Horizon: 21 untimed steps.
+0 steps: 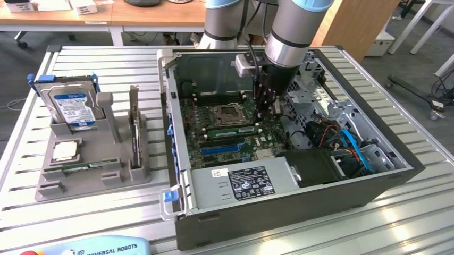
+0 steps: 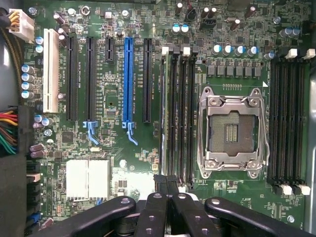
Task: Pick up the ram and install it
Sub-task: 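Press down the ram until it locks into place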
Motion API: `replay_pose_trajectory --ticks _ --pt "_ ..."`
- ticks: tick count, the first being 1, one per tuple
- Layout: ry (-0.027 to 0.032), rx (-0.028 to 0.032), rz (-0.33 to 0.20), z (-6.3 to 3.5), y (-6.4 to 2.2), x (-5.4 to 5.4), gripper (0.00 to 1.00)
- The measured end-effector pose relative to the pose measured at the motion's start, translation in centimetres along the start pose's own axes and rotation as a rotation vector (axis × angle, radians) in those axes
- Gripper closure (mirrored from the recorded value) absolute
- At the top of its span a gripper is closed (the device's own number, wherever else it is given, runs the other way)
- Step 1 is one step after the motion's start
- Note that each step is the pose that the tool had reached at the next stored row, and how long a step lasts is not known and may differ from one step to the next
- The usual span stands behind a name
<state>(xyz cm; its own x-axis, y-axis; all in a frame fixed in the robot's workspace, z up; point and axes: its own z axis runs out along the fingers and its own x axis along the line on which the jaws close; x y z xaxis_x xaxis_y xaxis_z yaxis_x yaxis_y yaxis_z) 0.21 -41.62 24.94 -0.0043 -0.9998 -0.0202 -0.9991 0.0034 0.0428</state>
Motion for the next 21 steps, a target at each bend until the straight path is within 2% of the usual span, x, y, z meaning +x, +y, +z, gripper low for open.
replay_pose_trajectory --ticks 13,21 --pt "0.0001 0.0000 0.000 0.34 -0.02 0.01 0.90" --pt "0.0000 0.0000 0.000 0.32 -0.73 0.00 0.90"
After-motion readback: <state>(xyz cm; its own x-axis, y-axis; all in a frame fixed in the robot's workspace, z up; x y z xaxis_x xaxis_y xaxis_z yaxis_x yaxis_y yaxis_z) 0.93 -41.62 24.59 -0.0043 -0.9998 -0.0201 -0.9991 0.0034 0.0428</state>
